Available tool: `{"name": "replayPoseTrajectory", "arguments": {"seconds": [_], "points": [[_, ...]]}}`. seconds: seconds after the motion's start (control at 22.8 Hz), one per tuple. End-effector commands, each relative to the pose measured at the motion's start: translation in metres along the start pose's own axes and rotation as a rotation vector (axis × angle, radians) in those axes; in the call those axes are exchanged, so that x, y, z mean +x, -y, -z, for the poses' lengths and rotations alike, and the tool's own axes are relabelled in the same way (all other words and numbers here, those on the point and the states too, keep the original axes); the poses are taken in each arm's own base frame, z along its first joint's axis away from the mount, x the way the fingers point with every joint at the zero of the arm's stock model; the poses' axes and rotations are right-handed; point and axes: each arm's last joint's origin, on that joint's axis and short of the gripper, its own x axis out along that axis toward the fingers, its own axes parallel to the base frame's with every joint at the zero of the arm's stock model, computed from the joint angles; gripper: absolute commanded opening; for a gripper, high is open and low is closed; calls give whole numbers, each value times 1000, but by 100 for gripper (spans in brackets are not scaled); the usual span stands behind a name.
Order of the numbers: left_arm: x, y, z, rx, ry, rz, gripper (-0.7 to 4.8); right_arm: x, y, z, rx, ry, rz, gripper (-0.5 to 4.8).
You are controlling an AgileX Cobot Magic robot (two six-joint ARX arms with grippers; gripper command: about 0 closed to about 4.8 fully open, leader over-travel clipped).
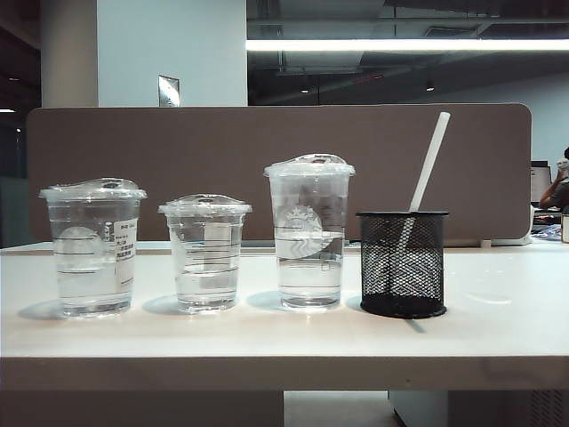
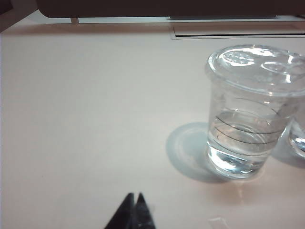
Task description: Pick up the straw and insert it into the medium coffee cup.
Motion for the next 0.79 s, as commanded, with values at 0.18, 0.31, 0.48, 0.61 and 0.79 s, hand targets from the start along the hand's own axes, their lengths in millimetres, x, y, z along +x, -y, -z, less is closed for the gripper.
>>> {"name": "replayPoseTrajectory", "arguments": {"seconds": [0.18, 0.31, 0.48, 0.61, 0.79], "points": [[0, 0, 0, 0, -5, 1, -4, 1, 0, 1, 4, 7, -2, -8], [0, 0, 0, 0, -5, 1, -4, 1, 0, 1, 4, 7, -2, -8], [0, 0, 0, 0, -5, 1, -4, 1, 0, 1, 4, 7, -2, -8], [-1, 0, -1, 0, -20, 5, -4, 1, 0, 1, 4, 7, -2, -8], [-7, 3, -30, 0, -51, 35, -4, 1, 0, 1, 4, 7, -2, -8]]}}
